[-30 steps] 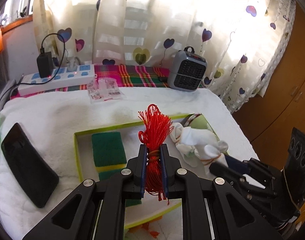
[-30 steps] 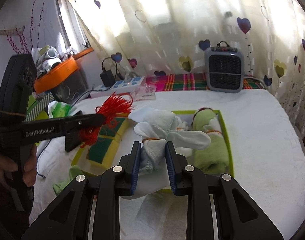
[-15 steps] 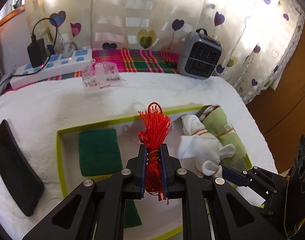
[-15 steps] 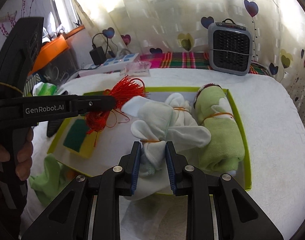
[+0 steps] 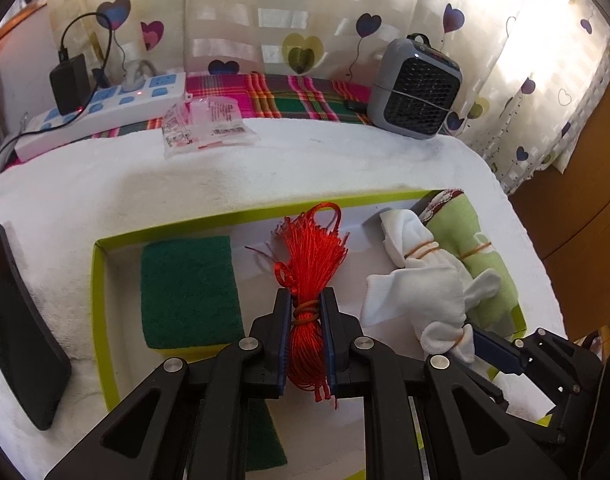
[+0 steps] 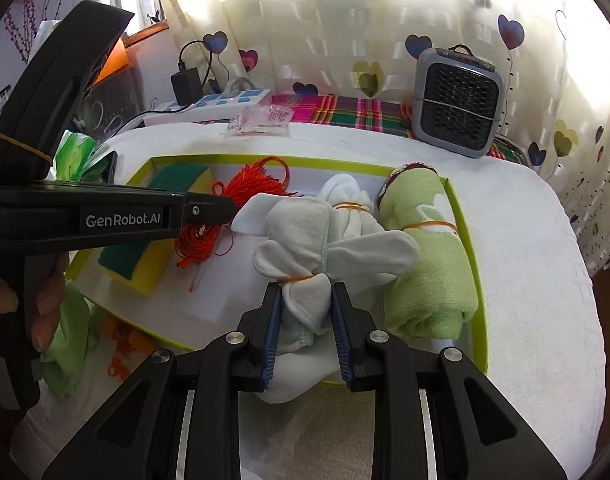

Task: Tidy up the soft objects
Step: 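Carry the red tassel into the box with the left tool while the right tool carries the white bundle, then open the left tool off the red tassel while the right tool releases the white knotted bundle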

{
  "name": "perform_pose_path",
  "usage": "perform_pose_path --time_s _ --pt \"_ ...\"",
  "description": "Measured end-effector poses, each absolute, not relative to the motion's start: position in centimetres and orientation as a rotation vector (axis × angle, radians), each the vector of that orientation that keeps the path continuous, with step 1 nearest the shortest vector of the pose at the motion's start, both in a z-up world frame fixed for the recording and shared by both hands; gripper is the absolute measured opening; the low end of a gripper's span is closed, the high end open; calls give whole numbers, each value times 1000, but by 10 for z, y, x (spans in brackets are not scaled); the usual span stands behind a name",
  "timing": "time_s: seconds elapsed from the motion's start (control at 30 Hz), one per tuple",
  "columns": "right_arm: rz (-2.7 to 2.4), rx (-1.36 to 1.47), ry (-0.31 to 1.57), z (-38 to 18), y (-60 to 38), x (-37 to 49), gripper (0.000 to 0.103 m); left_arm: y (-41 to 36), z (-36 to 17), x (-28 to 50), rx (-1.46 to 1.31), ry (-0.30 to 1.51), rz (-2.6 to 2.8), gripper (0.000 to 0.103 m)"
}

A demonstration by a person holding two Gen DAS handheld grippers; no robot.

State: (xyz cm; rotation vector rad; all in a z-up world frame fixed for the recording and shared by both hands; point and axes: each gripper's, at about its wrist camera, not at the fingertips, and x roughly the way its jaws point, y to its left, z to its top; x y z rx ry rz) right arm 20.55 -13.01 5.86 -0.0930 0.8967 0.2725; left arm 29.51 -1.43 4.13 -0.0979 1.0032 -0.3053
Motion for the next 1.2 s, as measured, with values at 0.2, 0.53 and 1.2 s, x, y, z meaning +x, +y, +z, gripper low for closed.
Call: perform_pose_path --time_s 0.2,0.53,1.2 --pt "264 -92 896 59 -129 204 26 -15 40 295 -95 1006 -299 13" --pt "262 -88 893 58 -129 203 26 -12 39 295 -103 1008 -292 27" --pt "260 -32 829 73 -130 178 43 -7 64 260 -77 943 -278 50"
